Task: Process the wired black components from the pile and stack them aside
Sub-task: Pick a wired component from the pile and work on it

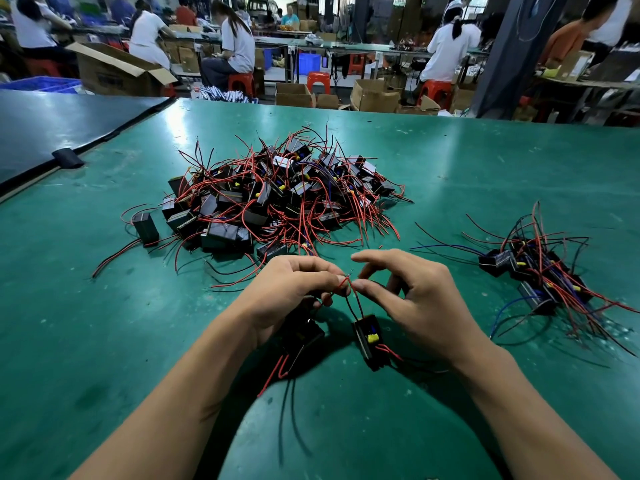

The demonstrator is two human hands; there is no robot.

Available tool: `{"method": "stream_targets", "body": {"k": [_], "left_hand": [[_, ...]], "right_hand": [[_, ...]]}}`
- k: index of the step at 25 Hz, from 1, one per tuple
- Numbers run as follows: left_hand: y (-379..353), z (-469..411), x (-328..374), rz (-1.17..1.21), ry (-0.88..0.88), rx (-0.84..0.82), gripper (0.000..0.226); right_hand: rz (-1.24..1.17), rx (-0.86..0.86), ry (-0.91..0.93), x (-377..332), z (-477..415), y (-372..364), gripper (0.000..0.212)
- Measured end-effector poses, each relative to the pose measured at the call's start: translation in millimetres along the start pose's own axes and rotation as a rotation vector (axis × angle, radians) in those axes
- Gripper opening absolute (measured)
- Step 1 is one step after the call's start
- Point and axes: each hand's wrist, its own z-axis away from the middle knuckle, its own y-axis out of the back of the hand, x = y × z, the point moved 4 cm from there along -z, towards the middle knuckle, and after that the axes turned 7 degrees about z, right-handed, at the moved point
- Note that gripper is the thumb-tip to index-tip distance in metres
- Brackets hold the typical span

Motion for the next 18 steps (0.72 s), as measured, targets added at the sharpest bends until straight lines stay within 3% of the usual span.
{"method": "stream_targets", "body": {"k": [5,7,11,13,15,18], "left_hand": [[-1,1,-2,-0.013,0.022,-0.069,0.012],[-2,1,-1,-0.002,0.016,-0.086,0.007],[-3,1,-1,-0.013,-0.016,-0.103,0.007],[-3,0,-2,-0.024,-0.021,-0.099,0.007],[-2,0,-2,-0.007,-0.01,-0.077,0.005],[0,-1,-3,0.028,0.011,-0.049,0.005]], "right_hand": [[-0.086,-0.01,-0.04,-2,0,-1,0.005],[-0.188,-0.062,-0.184,1,1,-6,0.009],[-0.619,-0.266,-0.596,5,4,-22,0.023],[-0.717,-0.296,-0.698,4,5,-24,0.023],[-0.68,-0.236,-0.642,4,4,-19,0.02],[-0.428,-0.056,-0.414,-1,2,-5,0.007]]}}
